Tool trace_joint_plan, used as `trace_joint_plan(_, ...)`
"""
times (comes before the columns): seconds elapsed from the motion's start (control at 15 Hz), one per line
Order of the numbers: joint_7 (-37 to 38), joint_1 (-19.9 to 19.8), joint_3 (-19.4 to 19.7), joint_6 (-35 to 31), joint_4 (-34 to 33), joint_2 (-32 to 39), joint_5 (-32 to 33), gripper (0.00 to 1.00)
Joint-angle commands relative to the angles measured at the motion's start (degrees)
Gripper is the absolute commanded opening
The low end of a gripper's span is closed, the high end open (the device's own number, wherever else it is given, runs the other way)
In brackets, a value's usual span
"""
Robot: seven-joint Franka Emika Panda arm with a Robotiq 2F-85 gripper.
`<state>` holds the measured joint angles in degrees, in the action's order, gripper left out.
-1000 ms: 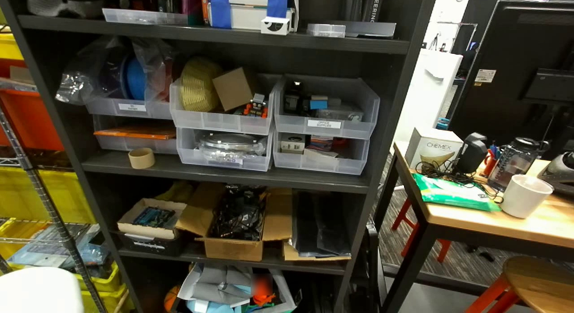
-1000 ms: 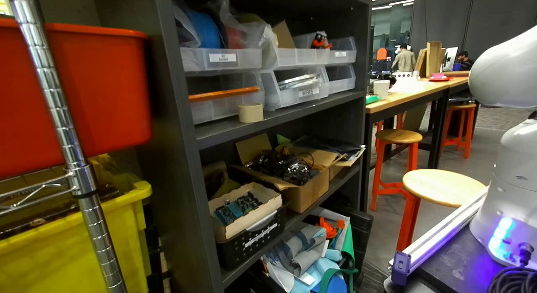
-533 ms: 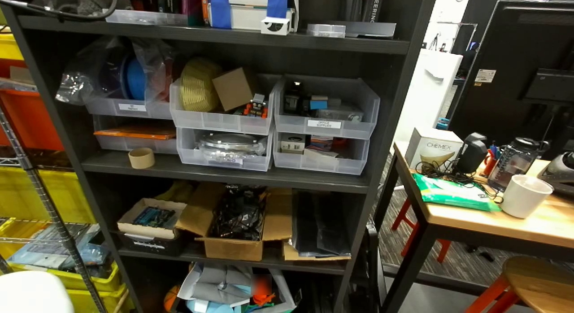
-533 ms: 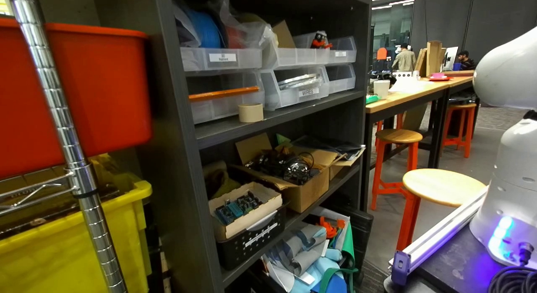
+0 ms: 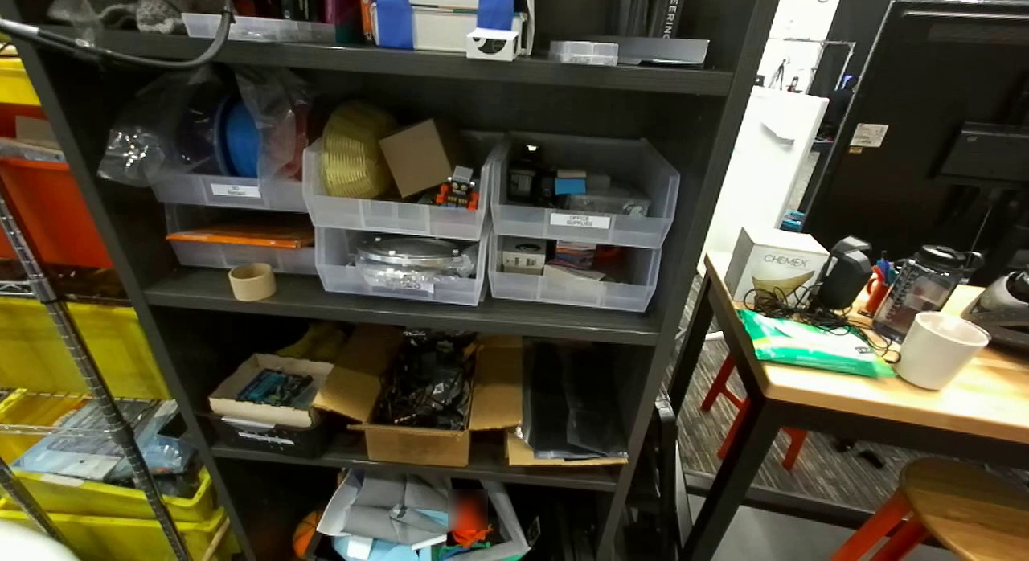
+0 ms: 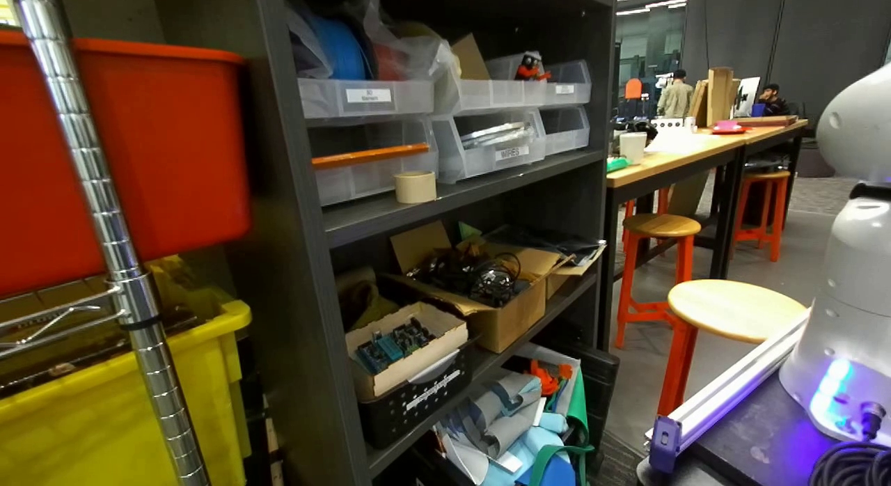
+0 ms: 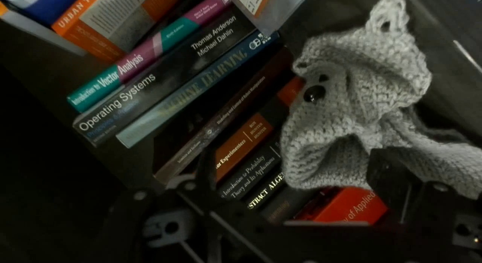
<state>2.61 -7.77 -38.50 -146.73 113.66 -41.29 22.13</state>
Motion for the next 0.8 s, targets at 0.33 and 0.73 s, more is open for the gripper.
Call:
trace_joint_plan(0.33,3.30,11.20,8.94,-3.48,20.35,-15.24,1.02,1.00)
trace_joint_plan(0.73,8.79,6.35,7.42,-8.93,33.18,-22.58,0.65,1.00)
